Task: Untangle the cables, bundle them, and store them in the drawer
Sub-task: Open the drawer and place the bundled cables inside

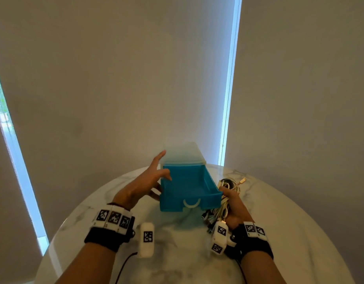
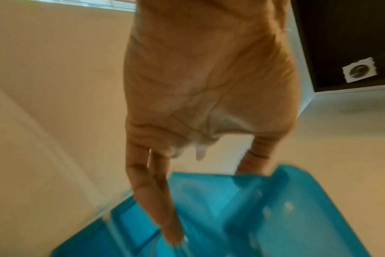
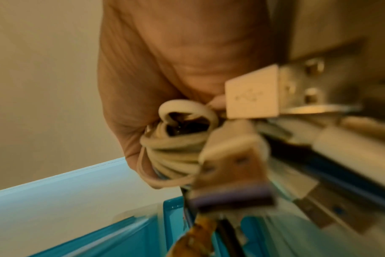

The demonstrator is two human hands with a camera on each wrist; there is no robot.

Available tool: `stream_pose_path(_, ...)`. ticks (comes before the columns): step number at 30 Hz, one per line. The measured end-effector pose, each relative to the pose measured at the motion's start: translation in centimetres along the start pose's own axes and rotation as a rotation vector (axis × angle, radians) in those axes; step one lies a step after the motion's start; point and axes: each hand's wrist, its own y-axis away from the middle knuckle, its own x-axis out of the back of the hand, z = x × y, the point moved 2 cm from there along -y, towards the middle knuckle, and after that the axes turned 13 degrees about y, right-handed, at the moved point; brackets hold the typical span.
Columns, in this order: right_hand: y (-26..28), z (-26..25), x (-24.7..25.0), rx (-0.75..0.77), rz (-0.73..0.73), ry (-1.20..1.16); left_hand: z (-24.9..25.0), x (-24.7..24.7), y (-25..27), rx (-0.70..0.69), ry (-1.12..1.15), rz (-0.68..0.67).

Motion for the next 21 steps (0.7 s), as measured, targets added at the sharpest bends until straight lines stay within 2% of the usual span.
stream_pose_path(2, 0.0, -0.3, -0.1, 0.025, 0.043, 0.015, -1.2, -0.2, -0.1, -0.041, 0.169, 0.117)
stream_pose_path(4, -0.3, -0.9, -0.1, 0.092, 0.115, 0.027, -2.5, -0.4, -0.2, -0.056, 0.347, 0.120)
stream_pose_path(7, 0.7, -3.5, -0.4, 0.327, 0.235, 0.111, -4.0, -0.7, -0.1, -0.092, 0.533, 0.102)
stream_pose_path(10, 3.5, -6.9, -2.5, 0.560, 0.246, 0.237, -4.6, -1.0, -0.2, -0.129, 0.638, 0.105)
stream_pose_path(15, 6.2, -12.9, -8.1, 0.841, 0.086, 0.464, -4.9, -0.8, -0.1, -0.142, 0.652, 0.111)
stream_pose_path(19, 5.6, -13.4, -12.8, 0.832, -0.199, 0.666, -4.9, -0.7, 0.3, -0.140, 0.640, 0.105)
stream_pose_path(21, 4.8, -12.2, -14.2, 0.802, -0.356, 0.885, -5.0, -0.5, 0.1, -0.144, 0.647, 0.105)
